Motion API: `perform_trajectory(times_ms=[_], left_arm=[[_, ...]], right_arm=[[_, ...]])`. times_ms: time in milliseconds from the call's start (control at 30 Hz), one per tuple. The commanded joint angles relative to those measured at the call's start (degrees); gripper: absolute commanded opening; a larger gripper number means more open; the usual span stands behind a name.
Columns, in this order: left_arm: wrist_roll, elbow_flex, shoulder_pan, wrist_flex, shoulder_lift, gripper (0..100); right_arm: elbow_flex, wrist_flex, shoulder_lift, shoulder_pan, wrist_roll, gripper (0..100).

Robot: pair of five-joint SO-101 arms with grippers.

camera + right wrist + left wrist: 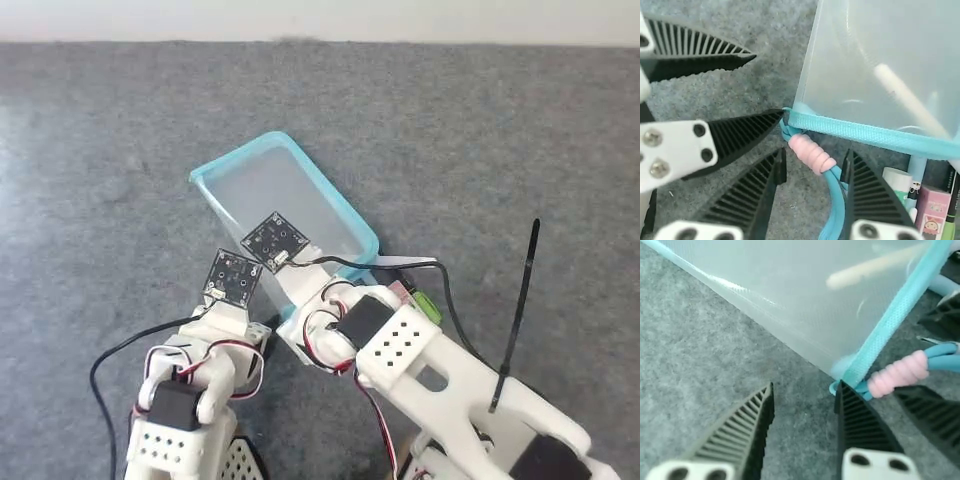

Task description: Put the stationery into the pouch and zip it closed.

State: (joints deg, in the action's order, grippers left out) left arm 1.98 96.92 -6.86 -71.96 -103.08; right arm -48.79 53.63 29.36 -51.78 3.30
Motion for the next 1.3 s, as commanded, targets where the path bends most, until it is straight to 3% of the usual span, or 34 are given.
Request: perform_trajectory(times_ms=[0,133,267,433,733,1033,1267], left_arm=[[-0.4,-0.5,-0.6,-0.3,-1.1,19],[-0.3,-0.5,5.2,-0.2,-1.0,19],[-0.2,-0.5,22.2,0.9,-1.1,19],[-0.2,-0.5,38.7,5.4,-1.1,19],[-0.2,-0.5,39.7,6.1,-1.0,19],[-0.2,-0.5,39.7,6.1,-1.0,19],[-0.2,-0.5,39.7,6.1,-1.0,19]], right_arm=[[-1.0,-0.1,0.2,-0.3,-0.8,19.5],[-4.6,-5.1,0.2,-0.6,-0.8,19.5],[-6.1,-6.6,0.2,-0.7,-1.1,19.5],[-6.1,-6.6,0.2,-0.7,-12.2,19.5],[-6.1,-4.0,0.2,-0.7,-22.0,19.5],[-6.2,-4.2,-0.2,-1.0,-27.2,19.5],[-2.2,-4.9,-11.5,-3.0,-28.7,19.5]])
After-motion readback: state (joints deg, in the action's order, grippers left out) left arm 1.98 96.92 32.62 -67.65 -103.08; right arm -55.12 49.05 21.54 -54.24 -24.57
